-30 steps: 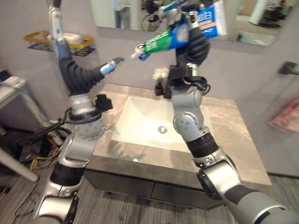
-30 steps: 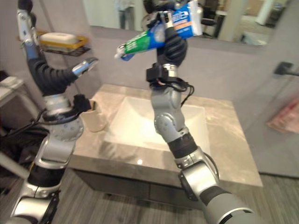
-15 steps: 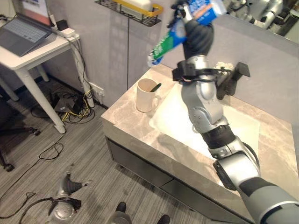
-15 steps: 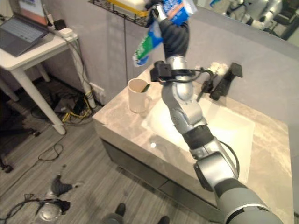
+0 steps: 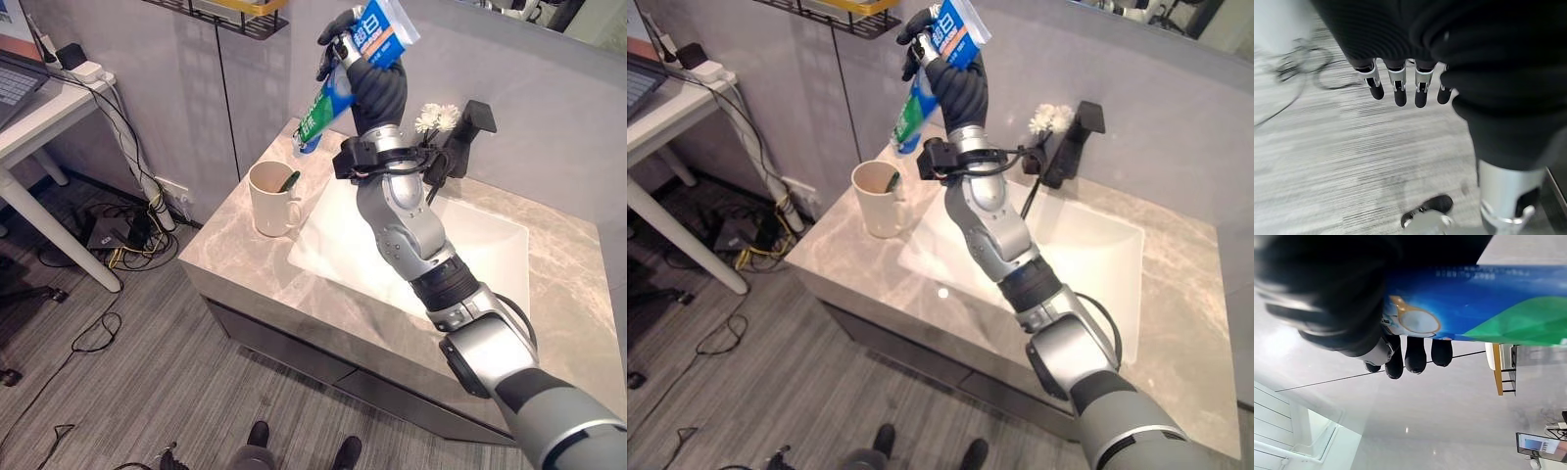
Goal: Put brush and paste in cup on sink, flatten towel.
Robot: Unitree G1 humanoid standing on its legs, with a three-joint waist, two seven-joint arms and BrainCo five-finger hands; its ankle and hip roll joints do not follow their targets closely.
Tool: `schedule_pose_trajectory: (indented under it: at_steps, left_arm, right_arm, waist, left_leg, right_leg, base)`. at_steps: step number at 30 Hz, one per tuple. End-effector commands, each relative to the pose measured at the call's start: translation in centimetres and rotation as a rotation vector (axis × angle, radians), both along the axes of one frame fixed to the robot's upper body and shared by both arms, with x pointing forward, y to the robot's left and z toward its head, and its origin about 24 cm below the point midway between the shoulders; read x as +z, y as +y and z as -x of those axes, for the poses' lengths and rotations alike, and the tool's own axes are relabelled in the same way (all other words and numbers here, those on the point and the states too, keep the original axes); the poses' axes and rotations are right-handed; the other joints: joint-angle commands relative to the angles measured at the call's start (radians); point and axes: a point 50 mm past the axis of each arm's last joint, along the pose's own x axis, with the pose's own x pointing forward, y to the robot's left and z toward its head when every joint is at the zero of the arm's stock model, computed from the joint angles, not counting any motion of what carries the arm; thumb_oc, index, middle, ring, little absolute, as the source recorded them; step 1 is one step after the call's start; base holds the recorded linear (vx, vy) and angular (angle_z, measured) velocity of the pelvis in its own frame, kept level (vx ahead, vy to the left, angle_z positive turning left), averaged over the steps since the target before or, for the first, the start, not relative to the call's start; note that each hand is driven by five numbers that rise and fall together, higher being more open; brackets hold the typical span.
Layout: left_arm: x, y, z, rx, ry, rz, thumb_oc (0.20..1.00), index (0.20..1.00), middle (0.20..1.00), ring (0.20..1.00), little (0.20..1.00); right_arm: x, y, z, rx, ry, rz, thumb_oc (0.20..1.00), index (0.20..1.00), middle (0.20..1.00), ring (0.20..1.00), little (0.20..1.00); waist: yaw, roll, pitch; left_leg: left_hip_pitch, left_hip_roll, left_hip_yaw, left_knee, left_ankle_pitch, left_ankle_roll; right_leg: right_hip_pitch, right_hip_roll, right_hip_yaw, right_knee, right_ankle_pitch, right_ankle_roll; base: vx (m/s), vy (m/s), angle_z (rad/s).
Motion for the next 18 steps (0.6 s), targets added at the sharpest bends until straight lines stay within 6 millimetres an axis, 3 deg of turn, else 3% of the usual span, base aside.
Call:
schedule_pose_trajectory:
  at_steps: [1, 4, 11, 18]
  left_arm:
    - [0.7, 2.1, -0.5, -0.03, 0.026, -0.087, 1.0, 1.0, 1.0, 1.0, 1.0]
    - [0.6, 1.4, -1.1, -0.115, 0.03, -0.094, 1.0, 1.0, 1.0, 1.0, 1.0]
    - [0.7, 1.1, -1.4, -0.128, 0.009, -0.086, 1.0, 1.0, 1.0, 1.0, 1.0]
    - [0.6, 1.2, -1.3, -0.166, 0.031, -0.106, 1.0, 1.0, 1.0, 1.0, 1.0]
  right_arm:
    - [4.3, 0.6, 0.8, 0.005, -0.147, -0.023, 0.2, 0.2, 0.2, 0.2, 0.2]
    - [3.7, 1.0, 0.6, 0.017, -0.113, -0.036, 0.2, 0.2, 0.2, 0.2, 0.2]
    - [3.1, 1.7, 0.6, 0.033, -0.085, -0.037, 0.2, 0.2, 0.2, 0.2, 0.2]
    - [2.3, 1.3, -0.5, -0.014, -0.03, -0.022, 0.2, 0.2, 0.2, 0.2, 0.2]
  waist:
    - [0.0, -0.002, -0.027]
    - [-0.002, -0.006, -0.026]
    - [0.009, -0.013, -0.022]
    - [0.027, -0.039, -0.009]
  left_leg:
    - [-0.043, -0.035, -0.016, -0.018, 0.016, 0.033]
    - [-0.041, -0.035, -0.025, -0.018, 0.014, 0.033]
    - [-0.045, -0.038, -0.035, -0.018, 0.013, 0.035]
    - [-0.06, -0.038, -0.05, -0.018, 0.014, 0.037]
  right_leg:
    - [0.106, -0.042, 0.07, -0.002, -0.026, 0.059]
    - [0.112, -0.042, 0.066, -0.002, -0.027, 0.058]
    - [0.113, -0.04, 0.061, -0.002, -0.029, 0.06]
    - [0.105, -0.035, 0.052, -0.002, -0.025, 0.062]
  base:
    - [0.0, 0.0, 0.0]
    - [0.01, -0.001, 0.01]
    - [0.01, 0.002, 0.07]
    - [0.0, -0.001, 0.09]
